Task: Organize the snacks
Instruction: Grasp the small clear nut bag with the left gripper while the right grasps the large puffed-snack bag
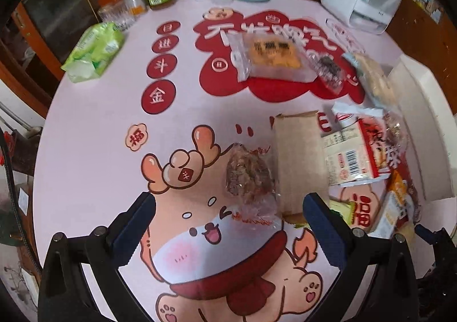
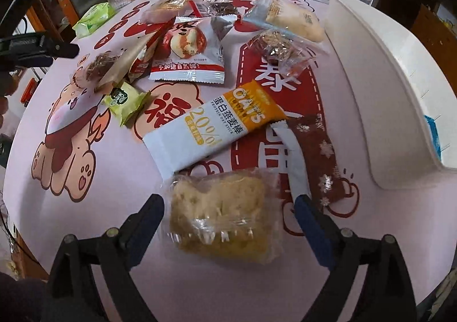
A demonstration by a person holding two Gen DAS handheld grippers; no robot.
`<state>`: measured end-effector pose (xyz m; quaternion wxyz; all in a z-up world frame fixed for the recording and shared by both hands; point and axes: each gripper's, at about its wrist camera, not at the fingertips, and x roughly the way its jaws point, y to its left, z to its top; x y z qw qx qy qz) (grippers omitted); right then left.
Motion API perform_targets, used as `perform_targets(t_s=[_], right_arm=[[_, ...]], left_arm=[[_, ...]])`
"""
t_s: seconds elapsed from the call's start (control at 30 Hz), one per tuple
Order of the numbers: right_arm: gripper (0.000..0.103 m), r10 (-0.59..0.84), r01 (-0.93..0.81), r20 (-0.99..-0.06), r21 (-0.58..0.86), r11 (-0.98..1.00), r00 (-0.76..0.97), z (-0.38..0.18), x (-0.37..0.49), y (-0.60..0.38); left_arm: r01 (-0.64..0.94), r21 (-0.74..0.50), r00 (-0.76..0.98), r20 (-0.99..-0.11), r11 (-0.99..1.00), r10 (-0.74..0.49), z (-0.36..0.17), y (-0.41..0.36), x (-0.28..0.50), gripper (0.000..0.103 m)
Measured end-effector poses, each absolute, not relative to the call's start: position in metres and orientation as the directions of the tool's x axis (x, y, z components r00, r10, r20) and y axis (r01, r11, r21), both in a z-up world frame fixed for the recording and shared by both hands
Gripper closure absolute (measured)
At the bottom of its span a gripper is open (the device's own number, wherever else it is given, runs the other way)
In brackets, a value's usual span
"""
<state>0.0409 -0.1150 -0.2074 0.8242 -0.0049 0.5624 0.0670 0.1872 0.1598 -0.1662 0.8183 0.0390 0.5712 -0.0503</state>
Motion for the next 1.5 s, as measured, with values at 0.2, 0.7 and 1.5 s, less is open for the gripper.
perform_targets(t_s=[0.2,0.7,1.5], right_arm=[[0.010,0.160,-0.128,-0.932,0.124,0.984,0.326,-0.208,0.045,-0.113],[0.013,0.090,-0.198,-0.959,0.037,0.980,0.268,-0.222,0.046,-0.100],[0.033,0.116,-0.188,-0.908,0.042,0.981,0.402,-0.163,0.032,-0.103]], left_arm=[[0.105,0.027,0.281,-0.960,0.994,-0.004,-0.194,0.163,0.209,0.001],[0.111,0.028,0.178,-0.984,0.993,0.008,-0.229,0.158,0.231,0.009],[0.092,0.081,0.291,-0.955,0.992,0.051,-0.164,0.160,0.173,0.067]])
